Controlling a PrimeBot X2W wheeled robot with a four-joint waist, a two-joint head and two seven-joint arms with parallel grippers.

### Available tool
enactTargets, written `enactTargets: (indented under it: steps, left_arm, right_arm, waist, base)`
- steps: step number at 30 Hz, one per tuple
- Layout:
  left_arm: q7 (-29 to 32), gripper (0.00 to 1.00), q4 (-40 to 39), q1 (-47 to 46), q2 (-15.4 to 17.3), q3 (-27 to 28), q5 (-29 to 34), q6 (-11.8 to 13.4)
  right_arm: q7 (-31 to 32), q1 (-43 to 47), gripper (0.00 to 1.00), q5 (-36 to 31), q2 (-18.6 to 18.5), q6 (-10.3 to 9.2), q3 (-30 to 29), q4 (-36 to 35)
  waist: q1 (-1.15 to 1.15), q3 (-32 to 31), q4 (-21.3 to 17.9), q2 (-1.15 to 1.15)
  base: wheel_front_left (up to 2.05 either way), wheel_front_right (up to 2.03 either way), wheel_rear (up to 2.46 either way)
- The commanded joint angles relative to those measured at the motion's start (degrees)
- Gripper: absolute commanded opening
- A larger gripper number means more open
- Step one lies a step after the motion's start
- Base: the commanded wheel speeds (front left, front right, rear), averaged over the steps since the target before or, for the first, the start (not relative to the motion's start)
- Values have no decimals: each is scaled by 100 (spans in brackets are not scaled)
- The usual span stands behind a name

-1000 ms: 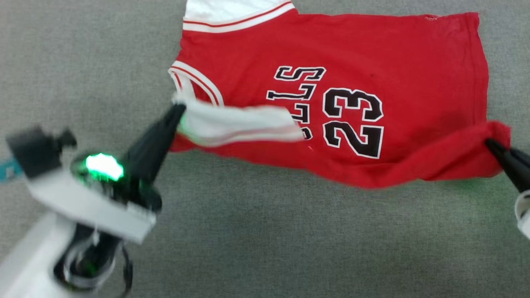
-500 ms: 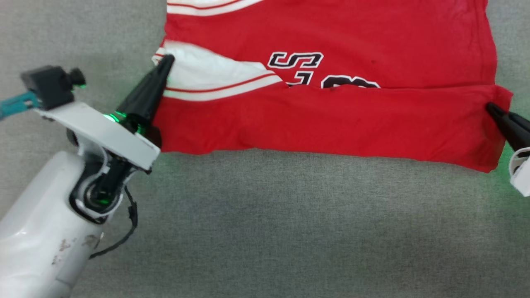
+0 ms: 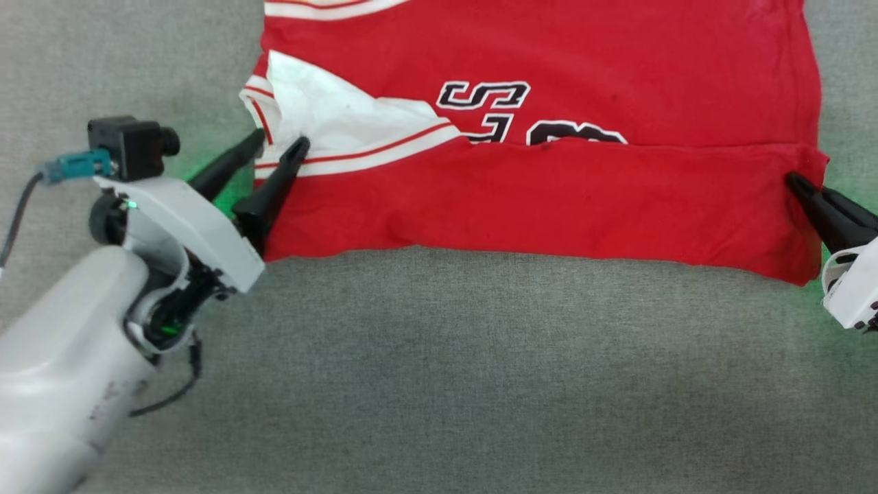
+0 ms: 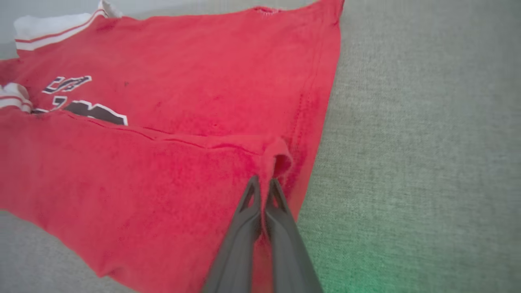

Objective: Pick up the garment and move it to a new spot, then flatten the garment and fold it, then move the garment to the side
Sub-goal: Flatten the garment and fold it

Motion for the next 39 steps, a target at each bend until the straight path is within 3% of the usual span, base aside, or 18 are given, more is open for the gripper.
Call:
enactTargets:
  steps: [1,8,13,15,23,28,29,30,31,32,39]
  left_arm:
    - [94,100,31,-133,131,-83,83,5]
    - [1444,100,-279,-660,720,-550,188,22]
    - [3409,100,-918,-846,1046,-841,-436,422]
    - [3934,100,-1213,-927,1168,-831,-698,657]
    - [4665,100,-1394,-739,1254,-899,-1179,1162]
    - [4745,100,-1061,-526,1102,-978,-1372,1112]
    - [4765,94,-1013,-486,1069,-987,-1429,1083]
    - [4776,46,-983,-443,1021,-986,-1481,1047]
    - [4789,7,-964,-406,976,-975,-1556,1000]
    - [4798,0,-962,-380,946,-974,-1605,977]
    - [4684,0,-1025,-453,885,-949,-1523,801]
  right_arm:
    - [-73,40,100,-69,-21,-8,0,-6]
    - [-219,169,100,-52,-82,-8,-107,-88]
    - [-191,239,100,-71,-57,-8,-121,-116]
    - [-189,212,100,-67,-17,-8,-92,-141]
    - [-239,53,100,-8,77,-8,100,-216]
    - [-284,-54,100,8,75,-8,154,-240]
    - [-286,-63,100,9,61,-8,156,-243]
    - [-280,-73,100,5,40,-8,158,-259]
    - [-263,-77,100,-2,13,-8,156,-270]
    - [-230,-77,100,-13,-14,-8,168,-283]
    - [762,-109,100,-41,-508,-8,545,-483]
  waist:
    - [0,-142,22,0]
    - [0,-456,134,0]
    - [0,-544,159,0]
    - [0,-513,132,0]
    - [0,-252,-171,0]
    - [0,-144,-337,0]
    - [0,-139,-351,0]
    - [0,-137,-362,0]
    - [0,-137,-367,0]
    - [0,-140,-369,0]
    - [0,-173,-270,0]
  base:
    - [0,0,0]
    - [0,0,0]
    - [0,0,0]
    - [0,0,0]
    - [0,0,0]
    - [0,0,0]
    - [0,0,0]
    - [0,0,0]
    - [0,0,0]
    - [0,0,0]
    - [0,0,0]
